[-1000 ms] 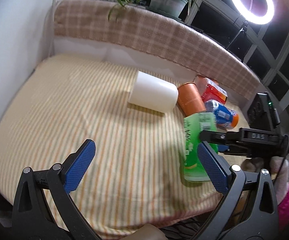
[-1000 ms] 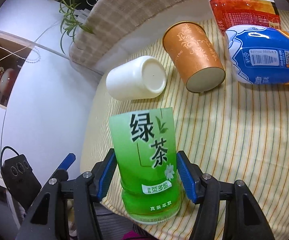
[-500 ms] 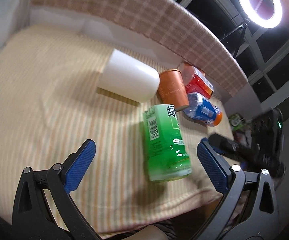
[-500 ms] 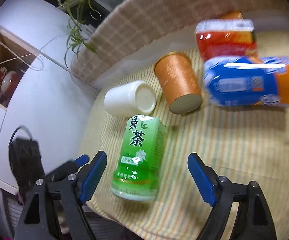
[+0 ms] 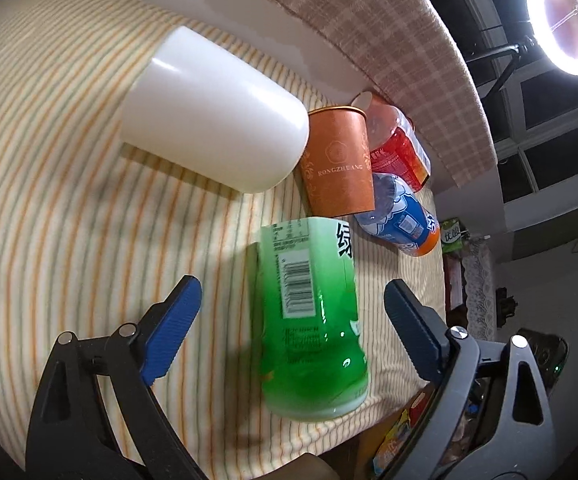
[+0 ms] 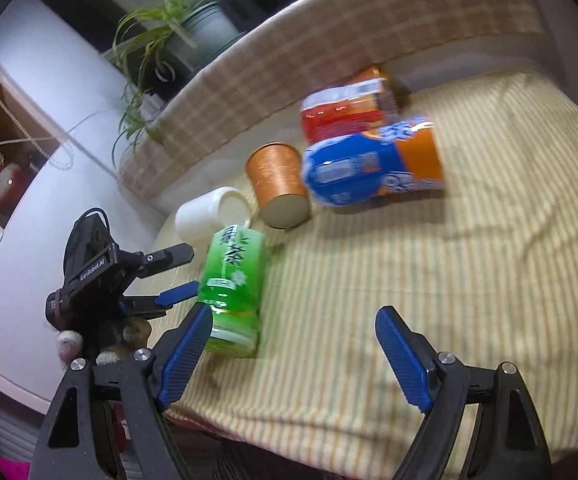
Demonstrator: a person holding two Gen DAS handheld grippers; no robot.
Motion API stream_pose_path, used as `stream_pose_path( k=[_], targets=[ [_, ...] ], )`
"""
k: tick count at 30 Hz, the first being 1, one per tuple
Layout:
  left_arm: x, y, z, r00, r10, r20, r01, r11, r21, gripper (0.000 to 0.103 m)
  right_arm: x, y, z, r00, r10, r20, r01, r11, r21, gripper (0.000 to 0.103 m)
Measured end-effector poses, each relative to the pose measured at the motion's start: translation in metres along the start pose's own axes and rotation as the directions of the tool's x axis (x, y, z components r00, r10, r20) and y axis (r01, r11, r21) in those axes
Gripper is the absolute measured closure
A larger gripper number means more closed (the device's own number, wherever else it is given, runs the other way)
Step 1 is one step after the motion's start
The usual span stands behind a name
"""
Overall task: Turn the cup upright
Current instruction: 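Close the left gripper around the lying green tea bottle, then rotate the bottle upright with the left gripper and set it down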
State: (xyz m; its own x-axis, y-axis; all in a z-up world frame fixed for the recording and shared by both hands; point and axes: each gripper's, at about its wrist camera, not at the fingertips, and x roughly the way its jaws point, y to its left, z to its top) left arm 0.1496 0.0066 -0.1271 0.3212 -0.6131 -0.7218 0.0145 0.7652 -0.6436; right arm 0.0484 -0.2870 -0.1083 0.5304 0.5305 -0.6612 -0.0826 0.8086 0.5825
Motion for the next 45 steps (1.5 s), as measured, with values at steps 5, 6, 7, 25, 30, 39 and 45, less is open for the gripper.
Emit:
stream_pose_path(
  k=[5,6,7,25,30,39,45],
  targets=[
    [0.016,-0.003,0.004,0.999,-0.011,-0.034,0.011,1.000,-0.014,0.018,-0.005,-0.012,-0.005,1.000,-0.010,0.006,0.010,1.000,0.028,0.017],
    [0.018,-0.003,0.004,0.999,-0.010,-0.038,0.009,1.000,-0.017,0.018,-0.006,-0.013,-0.006,1.000,-0.011,0.006,0.010,1.000,0.030,0.017],
    [0.020,-0.003,0.005,0.999,-0.008,-0.041,0.007,1.000,-0.018,0.018,-0.006,-0.014,-0.006,1.000,-0.011,0.006,0.011,0.999,0.032,0.017],
    [0.034,-0.009,0.006,0.999,0.002,-0.044,-0.002,1.000,0.003,0.041,-0.009,-0.023,-0.009,0.999,-0.032,0.009,0.031,0.998,0.053,0.017],
    [0.032,-0.012,0.003,1.000,0.016,-0.027,-0.016,1.000,0.024,0.042,-0.010,-0.023,-0.008,0.999,-0.032,0.014,0.032,0.998,0.052,0.017],
    [0.011,-0.039,-0.011,0.993,0.077,0.088,-0.090,0.985,0.147,0.042,-0.008,-0.023,-0.008,0.999,-0.033,0.009,0.032,0.998,0.059,0.017],
    [0.000,-0.059,-0.019,0.980,0.109,0.168,-0.145,0.966,0.216,0.043,-0.007,-0.023,-0.008,0.999,-0.032,0.012,0.031,0.998,0.061,0.017]
  ],
)
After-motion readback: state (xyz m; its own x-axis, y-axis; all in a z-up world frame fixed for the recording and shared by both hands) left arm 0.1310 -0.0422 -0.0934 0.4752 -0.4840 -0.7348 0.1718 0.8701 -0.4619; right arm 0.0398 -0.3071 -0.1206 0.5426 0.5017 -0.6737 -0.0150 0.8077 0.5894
